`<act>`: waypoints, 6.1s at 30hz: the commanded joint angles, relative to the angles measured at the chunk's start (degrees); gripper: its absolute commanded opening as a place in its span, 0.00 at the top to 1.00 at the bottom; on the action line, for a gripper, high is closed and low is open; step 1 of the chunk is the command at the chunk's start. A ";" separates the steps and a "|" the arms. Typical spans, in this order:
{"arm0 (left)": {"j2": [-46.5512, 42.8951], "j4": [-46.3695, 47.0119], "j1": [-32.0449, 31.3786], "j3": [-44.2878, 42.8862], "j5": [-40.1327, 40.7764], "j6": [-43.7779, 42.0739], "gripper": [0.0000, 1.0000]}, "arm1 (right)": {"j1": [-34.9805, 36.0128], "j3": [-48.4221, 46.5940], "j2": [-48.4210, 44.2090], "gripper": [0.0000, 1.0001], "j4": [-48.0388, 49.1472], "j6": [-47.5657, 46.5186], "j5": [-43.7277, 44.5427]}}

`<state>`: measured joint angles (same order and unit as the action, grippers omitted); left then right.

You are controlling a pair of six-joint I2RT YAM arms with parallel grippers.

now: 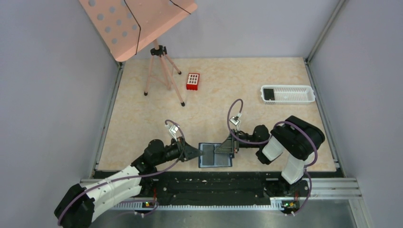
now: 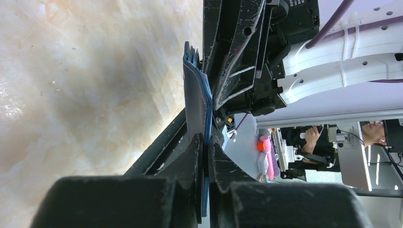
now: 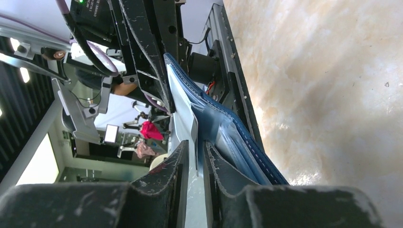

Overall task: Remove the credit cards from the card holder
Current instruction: Remove the credit card from the card holder.

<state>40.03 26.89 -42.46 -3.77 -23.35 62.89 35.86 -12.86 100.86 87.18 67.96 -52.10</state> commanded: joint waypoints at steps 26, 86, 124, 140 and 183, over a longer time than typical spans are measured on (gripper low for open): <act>4.63 1.55 1.40 -5.32 -2.57 0.16 0.85 | -0.12 -1.34 -1.04 1.00 11.49 -0.76 -0.98; 7.63 11.78 2.64 -2.60 -7.08 2.74 1.00 | -2.10 0.11 -0.56 0.85 11.50 -0.77 -4.23; 4.92 2.82 4.64 -4.81 -5.75 1.08 0.87 | -2.09 1.09 -3.65 1.00 11.57 -0.32 -3.67; 2.70 4.57 6.35 -3.02 -6.53 1.33 1.00 | -4.10 2.23 -3.45 1.00 11.57 0.06 -3.97; 2.51 9.08 9.45 -1.62 -9.00 4.16 1.00 | 0.65 -0.16 -1.59 0.74 11.59 0.74 -0.37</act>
<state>43.59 32.56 -33.30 -5.43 -33.10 66.39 35.27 -13.54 99.09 87.00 70.70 -52.73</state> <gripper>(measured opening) 0.024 0.261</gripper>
